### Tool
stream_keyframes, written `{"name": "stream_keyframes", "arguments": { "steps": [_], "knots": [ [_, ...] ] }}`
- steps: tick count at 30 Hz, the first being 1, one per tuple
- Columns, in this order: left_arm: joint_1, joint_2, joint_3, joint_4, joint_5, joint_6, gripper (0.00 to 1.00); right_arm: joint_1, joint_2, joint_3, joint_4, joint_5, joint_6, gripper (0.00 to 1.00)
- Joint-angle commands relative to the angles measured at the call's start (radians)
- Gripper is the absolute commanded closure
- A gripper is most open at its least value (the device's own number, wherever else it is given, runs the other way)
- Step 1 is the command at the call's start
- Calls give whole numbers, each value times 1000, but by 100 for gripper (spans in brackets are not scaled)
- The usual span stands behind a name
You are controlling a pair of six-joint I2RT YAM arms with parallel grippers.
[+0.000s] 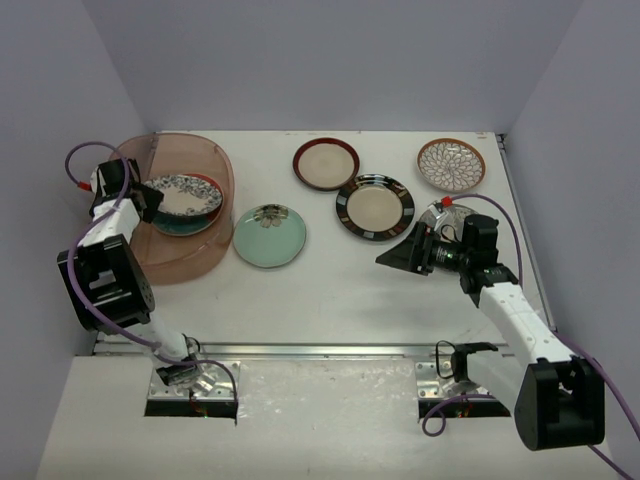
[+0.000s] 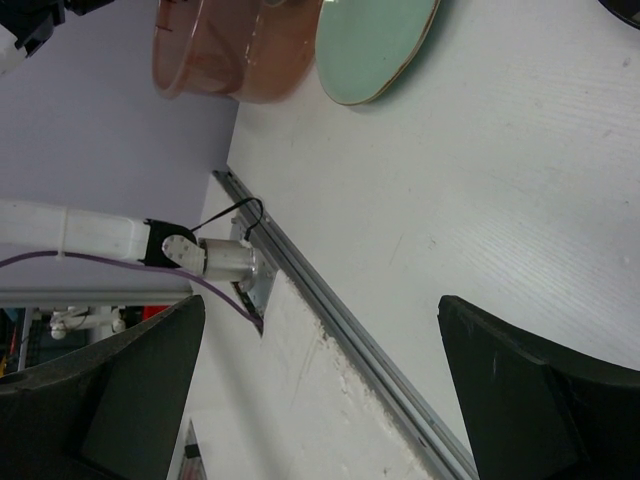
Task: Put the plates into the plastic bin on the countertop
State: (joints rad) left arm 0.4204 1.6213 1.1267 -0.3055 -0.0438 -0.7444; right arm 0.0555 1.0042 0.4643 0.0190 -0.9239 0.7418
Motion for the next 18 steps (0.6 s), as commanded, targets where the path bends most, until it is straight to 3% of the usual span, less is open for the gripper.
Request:
{"name": "stream_keyframes", "arguments": {
  "steps": [1,6,7,8,14,18],
  "knots": [
    [-1,-23,27,109,30,-17,49,-2,7,-11,69,-17,19,1],
    [0,-2,29,59,-3,-14,21,-2,21,-24,127,-26,63,1],
    [-1,20,43,44,-3,-5,8,-2,23,-24,129,-27,65,1],
    [-2,37,65,28,-2,3,1,-2,27,-25,130,-23,64,1],
    [-41,178,170,-69,27,59,0,0,53,-8,31,56,-12,1],
    [-68,230,248,-178,-50,50,0,0,53,2,-23,89,-39,1]
  ]
}}
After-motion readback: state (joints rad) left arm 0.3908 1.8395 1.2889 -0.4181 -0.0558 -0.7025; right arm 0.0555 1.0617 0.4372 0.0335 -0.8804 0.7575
